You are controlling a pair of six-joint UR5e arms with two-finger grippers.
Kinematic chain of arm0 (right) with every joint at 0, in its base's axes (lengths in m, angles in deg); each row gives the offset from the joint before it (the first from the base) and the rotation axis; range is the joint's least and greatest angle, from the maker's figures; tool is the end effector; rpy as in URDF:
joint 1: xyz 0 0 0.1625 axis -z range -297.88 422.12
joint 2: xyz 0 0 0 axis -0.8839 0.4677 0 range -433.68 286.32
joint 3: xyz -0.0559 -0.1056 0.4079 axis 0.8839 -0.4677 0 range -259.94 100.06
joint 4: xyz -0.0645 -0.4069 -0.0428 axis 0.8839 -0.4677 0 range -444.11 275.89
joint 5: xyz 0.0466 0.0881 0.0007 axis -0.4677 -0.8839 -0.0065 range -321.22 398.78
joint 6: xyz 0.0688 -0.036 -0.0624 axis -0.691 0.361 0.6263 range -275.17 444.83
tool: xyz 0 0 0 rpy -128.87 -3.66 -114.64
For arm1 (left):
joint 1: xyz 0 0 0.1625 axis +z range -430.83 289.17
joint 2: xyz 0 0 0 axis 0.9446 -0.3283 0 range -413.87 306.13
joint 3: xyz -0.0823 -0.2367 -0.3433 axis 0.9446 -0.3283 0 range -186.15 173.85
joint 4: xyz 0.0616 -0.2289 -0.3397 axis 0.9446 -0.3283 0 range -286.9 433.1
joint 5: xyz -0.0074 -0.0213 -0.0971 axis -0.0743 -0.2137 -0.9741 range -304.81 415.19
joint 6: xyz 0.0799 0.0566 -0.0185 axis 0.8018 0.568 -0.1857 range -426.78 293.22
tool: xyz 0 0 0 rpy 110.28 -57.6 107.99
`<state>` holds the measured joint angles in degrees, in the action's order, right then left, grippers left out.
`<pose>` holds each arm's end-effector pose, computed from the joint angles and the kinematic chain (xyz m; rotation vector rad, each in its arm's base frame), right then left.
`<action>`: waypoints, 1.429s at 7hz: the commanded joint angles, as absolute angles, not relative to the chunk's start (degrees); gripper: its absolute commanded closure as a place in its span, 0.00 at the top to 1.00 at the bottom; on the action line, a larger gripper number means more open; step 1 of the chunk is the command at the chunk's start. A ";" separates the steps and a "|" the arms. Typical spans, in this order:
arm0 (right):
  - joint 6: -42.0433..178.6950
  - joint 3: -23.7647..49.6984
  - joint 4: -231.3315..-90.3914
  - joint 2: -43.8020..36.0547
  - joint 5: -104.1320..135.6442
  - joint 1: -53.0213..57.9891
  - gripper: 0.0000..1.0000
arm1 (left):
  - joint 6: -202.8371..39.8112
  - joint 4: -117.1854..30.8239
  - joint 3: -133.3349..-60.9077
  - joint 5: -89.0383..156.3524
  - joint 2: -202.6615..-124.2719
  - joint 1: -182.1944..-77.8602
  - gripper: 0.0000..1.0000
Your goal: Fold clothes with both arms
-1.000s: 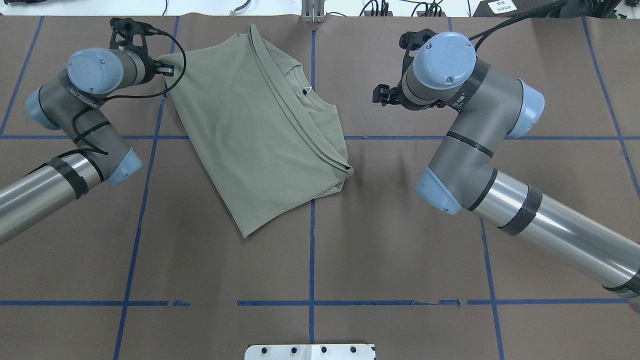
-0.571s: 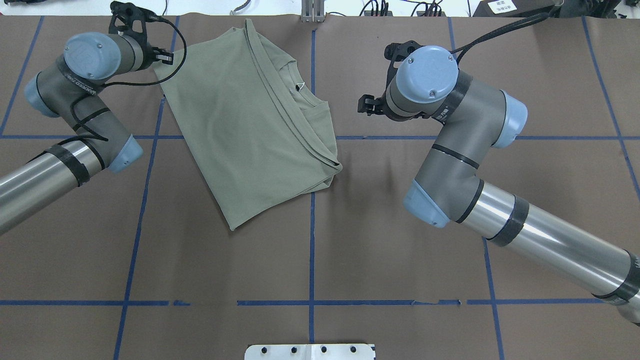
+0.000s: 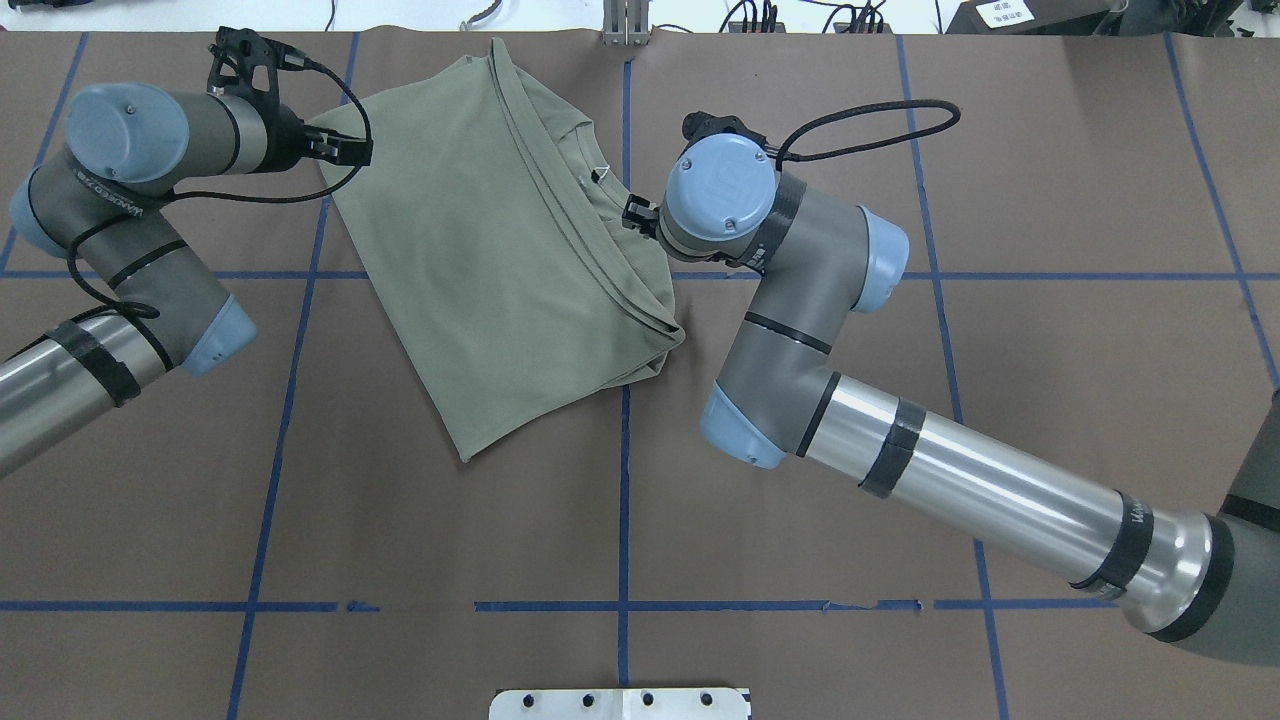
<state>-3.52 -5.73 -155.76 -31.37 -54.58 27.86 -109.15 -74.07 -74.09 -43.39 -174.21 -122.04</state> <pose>-0.5791 -0.5485 0.2283 0.2207 -0.8609 0.5059 0.3675 -0.6461 0.4231 0.7791 0.8423 0.0302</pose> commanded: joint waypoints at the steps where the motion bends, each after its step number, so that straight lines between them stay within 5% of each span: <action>1: -6.49 -7.17 -155.74 -31.50 -54.47 29.76 0.74 | -109.32 -74.29 -74.53 -43.51 -173.84 -121.19 1.00; 5: -6.40 -7.25 -155.83 -30.44 -54.38 31.35 0.62 | -109.23 -74.29 -74.44 -43.60 -173.58 -121.11 1.00; 6: -6.40 -7.25 -155.83 -30.53 -54.30 31.35 0.38 | -109.23 -74.29 -74.44 -43.51 -173.58 -121.11 1.00; 7: -6.49 -7.17 -155.75 -30.61 -54.30 31.35 0.00 | -109.23 -74.29 -74.44 -43.60 -173.58 -121.11 1.00; 10: -6.40 -6.99 -155.75 -30.61 -54.30 31.27 0.00 | -109.23 -74.29 -74.35 -43.51 -173.49 -121.11 1.00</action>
